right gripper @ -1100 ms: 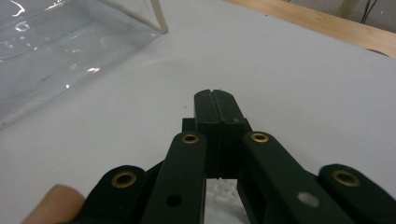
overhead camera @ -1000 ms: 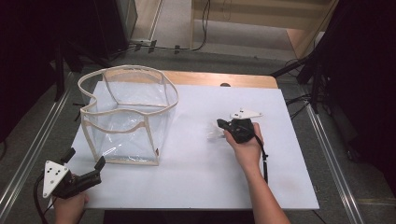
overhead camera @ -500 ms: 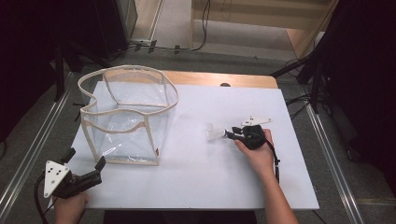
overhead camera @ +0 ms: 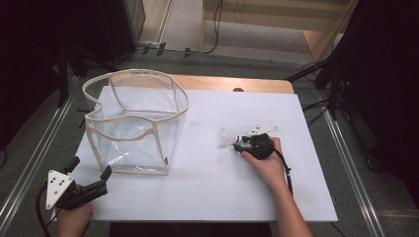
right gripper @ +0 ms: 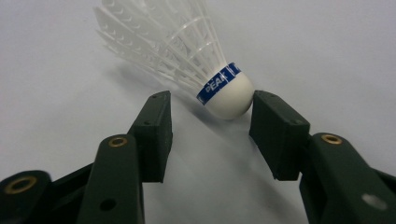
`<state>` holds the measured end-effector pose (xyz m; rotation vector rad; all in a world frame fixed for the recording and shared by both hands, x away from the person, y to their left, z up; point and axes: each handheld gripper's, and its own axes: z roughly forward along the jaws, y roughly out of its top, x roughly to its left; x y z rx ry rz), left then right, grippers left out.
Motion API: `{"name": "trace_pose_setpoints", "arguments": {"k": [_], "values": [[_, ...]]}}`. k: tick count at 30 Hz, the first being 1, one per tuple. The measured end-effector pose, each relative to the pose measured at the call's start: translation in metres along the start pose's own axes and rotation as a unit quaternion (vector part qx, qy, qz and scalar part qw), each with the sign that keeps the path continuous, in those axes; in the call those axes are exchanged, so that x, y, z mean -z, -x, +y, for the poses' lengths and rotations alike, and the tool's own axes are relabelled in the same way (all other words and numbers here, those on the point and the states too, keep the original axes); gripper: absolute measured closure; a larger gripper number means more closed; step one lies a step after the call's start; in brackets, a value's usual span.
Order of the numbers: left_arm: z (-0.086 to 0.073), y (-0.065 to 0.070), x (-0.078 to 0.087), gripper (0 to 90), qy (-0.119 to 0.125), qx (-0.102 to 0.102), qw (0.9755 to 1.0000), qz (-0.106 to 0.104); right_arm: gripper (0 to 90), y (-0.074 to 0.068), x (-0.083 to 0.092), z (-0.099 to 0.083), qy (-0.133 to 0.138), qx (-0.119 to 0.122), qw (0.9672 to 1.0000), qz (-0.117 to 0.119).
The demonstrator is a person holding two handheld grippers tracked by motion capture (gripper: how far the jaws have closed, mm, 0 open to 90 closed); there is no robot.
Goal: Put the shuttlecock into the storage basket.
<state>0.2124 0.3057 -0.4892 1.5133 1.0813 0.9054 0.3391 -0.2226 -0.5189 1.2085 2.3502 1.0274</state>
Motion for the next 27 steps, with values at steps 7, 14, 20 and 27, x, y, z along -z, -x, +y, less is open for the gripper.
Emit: {"name": "trace_pose_setpoints", "arguments": {"k": [7, 14, 20, 27], "values": [[0.000, 0.000, 0.000, 0.0, 0.000, 0.000, 1.0000, 0.000, 58.8, -0.008, 0.002, -0.003, 0.000, 0.000, 0.9997, 0.023], [0.000, 0.001, 0.000, 0.0, 0.000, -0.002, 1.0000, 0.000, 70.7, -0.024, 0.006, -0.004, 0.001, 0.014, 0.9986, 0.051], [0.000, 0.000, 0.000, 0.0, 0.000, -0.001, 1.0000, 0.000, 69.5, -0.042, 0.008, -0.003, -0.005, 0.040, 0.9958, 0.082], [0.000, 0.000, 0.000, 0.0, 0.001, -0.002, 1.0000, 0.000, 87.9, -0.036, 0.019, 0.003, 0.025, 0.035, 0.9969, 0.065]]}}
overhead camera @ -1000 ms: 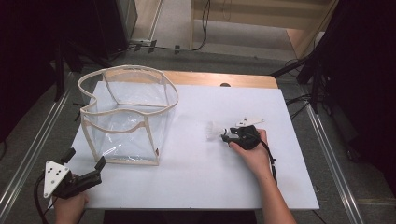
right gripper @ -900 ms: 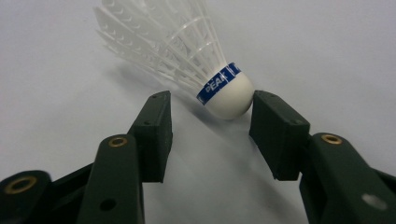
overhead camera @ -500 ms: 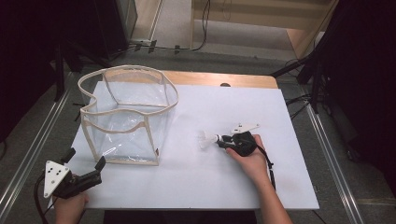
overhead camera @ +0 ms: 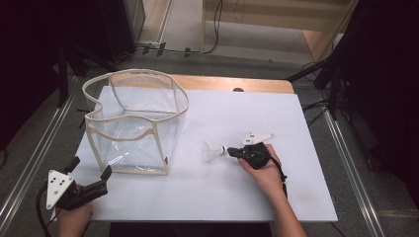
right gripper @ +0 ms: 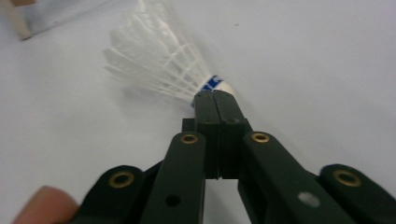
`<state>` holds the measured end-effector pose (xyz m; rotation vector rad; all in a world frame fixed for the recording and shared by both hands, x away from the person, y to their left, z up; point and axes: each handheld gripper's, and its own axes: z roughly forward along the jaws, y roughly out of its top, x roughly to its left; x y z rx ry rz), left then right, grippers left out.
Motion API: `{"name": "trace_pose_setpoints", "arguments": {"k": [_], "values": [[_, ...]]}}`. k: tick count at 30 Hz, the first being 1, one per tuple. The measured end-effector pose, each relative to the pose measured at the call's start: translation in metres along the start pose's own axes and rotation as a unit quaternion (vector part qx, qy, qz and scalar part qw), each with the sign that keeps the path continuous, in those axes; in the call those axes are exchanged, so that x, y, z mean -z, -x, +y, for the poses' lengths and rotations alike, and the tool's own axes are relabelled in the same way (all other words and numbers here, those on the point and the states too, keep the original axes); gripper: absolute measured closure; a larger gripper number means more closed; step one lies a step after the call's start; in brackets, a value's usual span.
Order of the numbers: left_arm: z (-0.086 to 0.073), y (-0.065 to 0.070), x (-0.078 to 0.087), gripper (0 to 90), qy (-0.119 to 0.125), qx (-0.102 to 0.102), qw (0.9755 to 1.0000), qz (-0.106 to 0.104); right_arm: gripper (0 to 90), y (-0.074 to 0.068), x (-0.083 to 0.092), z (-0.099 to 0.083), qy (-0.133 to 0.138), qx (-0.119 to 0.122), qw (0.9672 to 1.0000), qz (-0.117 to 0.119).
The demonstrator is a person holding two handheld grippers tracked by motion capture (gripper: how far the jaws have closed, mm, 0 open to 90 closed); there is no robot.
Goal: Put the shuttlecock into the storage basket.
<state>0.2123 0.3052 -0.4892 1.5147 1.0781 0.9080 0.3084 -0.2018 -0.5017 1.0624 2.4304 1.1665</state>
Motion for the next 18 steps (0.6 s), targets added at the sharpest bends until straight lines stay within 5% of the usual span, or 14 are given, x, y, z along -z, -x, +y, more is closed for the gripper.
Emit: {"name": "trace_pose_setpoints", "arguments": {"k": [3, 10, 18], "values": [[0.000, 0.000, 0.000, 0.0, 0.000, 0.000, 1.0000, 0.000, 88.0, 0.003, -0.003, -0.001, -0.007, -0.006, 0.9999, 0.011], [0.000, 0.001, 0.000, 0.0, -0.001, -0.001, 1.0000, 0.001, 88.0, -0.022, -0.021, 0.008, -0.028, 0.038, 0.9978, 0.047], [0.000, 0.000, 0.000, 0.0, 0.000, 0.001, 1.0000, 0.000, 88.0, -0.018, -0.037, 0.018, -0.022, 0.025, 0.9990, 0.029]]}}
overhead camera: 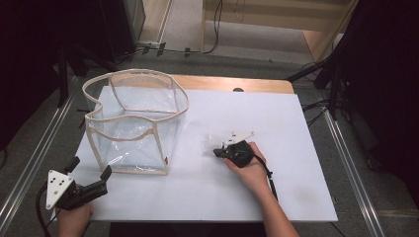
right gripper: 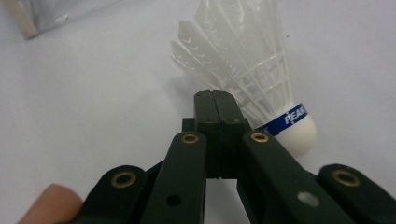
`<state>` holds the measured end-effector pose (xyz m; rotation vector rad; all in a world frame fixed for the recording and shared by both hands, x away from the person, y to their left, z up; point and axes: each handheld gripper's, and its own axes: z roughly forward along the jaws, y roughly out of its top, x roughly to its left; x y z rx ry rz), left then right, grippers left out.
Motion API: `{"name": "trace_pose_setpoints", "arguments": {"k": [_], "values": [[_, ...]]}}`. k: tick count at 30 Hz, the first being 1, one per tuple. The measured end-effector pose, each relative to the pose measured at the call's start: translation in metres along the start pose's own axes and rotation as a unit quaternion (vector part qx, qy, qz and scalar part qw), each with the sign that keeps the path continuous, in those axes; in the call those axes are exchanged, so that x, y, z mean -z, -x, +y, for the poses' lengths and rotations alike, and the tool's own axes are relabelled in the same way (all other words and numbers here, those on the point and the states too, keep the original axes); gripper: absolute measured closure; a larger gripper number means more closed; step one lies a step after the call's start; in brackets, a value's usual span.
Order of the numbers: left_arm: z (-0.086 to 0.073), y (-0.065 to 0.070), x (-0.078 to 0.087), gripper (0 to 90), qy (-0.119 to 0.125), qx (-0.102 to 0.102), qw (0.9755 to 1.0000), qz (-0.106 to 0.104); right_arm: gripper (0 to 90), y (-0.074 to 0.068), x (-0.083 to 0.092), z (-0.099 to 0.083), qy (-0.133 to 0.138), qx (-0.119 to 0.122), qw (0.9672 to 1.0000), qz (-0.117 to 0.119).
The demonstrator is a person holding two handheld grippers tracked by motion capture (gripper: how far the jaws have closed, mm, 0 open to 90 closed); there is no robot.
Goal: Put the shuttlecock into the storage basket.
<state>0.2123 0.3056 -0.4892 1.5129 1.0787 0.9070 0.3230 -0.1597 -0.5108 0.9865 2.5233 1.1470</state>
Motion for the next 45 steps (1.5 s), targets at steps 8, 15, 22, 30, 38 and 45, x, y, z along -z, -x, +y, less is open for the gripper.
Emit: {"name": "trace_pose_setpoints", "arguments": {"k": [8, 15, 22, 30, 38, 45], "values": [[0.000, 0.000, 0.000, 0.0, -0.001, 0.002, 1.0000, 0.000, 88.0, 0.018, 0.000, 0.006, 0.017, -0.030, 0.9992, -0.020], [0.000, -0.001, 0.001, 0.0, 0.003, 0.006, 1.0000, -0.003, 87.9, 0.034, -0.001, 0.010, 0.022, -0.051, 0.9975, -0.043], [0.000, -0.001, 0.001, 0.0, 0.003, 0.007, 1.0000, -0.003, 84.1, 0.041, 0.006, 0.012, 0.035, -0.059, 0.9966, -0.046], [0.000, -0.001, 0.000, 0.0, 0.000, 0.002, 1.0000, -0.002, 57.5, 0.045, 0.037, 0.004, 0.070, -0.088, 0.9896, -0.090], [0.000, 0.000, 0.000, 0.0, 0.000, 0.001, 1.0000, -0.001, 36.7, 0.046, 0.045, -0.012, 0.071, -0.138, 0.9778, -0.140], [0.000, 0.000, 0.000, 0.0, 0.000, 0.001, 1.0000, -0.001, 29.3, 0.051, 0.036, -0.020, 0.063, -0.179, 0.9700, -0.153]]}}
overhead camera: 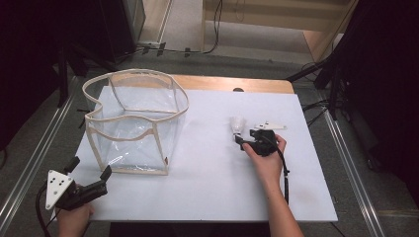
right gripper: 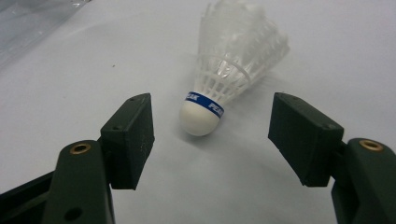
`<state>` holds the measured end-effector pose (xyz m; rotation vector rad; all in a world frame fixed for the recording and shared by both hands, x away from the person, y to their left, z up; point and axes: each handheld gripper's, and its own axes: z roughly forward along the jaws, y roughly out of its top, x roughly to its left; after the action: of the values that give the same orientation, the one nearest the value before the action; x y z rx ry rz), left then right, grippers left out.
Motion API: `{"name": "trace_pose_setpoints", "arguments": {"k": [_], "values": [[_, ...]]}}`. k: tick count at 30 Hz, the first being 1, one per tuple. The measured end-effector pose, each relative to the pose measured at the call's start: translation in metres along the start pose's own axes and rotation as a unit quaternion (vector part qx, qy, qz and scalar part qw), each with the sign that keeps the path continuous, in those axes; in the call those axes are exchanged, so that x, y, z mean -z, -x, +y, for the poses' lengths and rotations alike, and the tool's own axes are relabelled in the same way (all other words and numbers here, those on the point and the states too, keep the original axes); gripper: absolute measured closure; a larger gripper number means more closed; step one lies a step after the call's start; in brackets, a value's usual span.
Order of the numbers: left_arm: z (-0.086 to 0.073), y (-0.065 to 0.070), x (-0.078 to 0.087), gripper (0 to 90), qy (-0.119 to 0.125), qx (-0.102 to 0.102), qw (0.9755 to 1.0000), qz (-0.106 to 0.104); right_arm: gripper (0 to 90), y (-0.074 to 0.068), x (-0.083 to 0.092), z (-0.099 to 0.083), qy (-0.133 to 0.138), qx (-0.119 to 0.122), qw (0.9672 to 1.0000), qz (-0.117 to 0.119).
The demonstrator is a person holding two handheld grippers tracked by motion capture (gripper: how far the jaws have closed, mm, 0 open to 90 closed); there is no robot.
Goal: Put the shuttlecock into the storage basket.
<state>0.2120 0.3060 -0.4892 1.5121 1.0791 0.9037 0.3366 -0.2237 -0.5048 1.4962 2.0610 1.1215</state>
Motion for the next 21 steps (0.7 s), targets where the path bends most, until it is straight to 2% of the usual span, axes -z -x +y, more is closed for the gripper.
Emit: {"name": "trace_pose_setpoints", "arguments": {"k": [11, 17, 21], "values": [[0.000, 0.000, 0.000, 0.0, 0.000, 0.001, 1.0000, -0.001, 42.6, -0.014, -0.015, 0.001, -0.025, 0.013, 0.9996, -0.004], [0.000, 0.000, 0.000, 0.0, 0.001, 0.001, 1.0000, -0.001, 50.8, -0.017, -0.021, 0.003, -0.037, 0.005, 0.9992, -0.011], [0.000, 0.000, 0.000, 0.0, 0.001, 0.001, 1.0000, -0.001, 54.9, -0.018, -0.025, 0.003, -0.046, -0.001, 0.9986, -0.025]]}}
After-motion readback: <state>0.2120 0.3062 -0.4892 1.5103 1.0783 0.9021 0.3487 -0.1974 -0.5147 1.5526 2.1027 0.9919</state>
